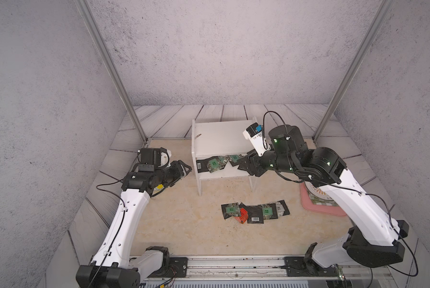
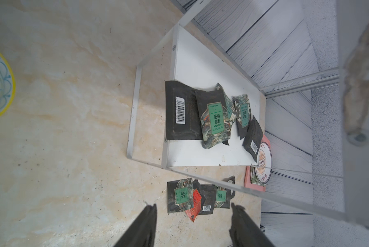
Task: Remove the tea bags from the shelf
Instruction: Place the tea bag at the center of the board, then pick up the tea bag from the shelf.
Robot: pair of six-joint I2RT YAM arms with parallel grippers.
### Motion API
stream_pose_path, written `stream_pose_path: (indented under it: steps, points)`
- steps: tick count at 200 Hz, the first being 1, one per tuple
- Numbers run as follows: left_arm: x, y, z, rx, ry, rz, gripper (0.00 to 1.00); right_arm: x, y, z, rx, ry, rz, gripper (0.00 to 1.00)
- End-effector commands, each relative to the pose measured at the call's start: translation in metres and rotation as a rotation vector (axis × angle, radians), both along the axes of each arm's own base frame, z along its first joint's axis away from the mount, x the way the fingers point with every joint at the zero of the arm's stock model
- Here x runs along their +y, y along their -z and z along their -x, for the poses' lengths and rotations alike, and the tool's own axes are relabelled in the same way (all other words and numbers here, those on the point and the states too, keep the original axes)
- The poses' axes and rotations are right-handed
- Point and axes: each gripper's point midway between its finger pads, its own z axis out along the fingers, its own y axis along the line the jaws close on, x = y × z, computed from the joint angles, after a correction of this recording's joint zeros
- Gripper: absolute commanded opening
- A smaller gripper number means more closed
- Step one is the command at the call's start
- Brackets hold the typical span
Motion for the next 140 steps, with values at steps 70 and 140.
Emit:
stream_pose_path:
  steps: [70, 140]
  points:
    - [-0.009, 0.039, -0.061, 0.076, 0.020, 0.053, 0.67, -0.006, 0.014, -0.029, 0.047, 0.074, 0.034, 0.56]
    - [-0.028, 0.068, -0.087, 0.160, 0.079, 0.109, 0.67, -0.012, 0.018, -0.046, 0.041, 0.119, 0.068, 0.56]
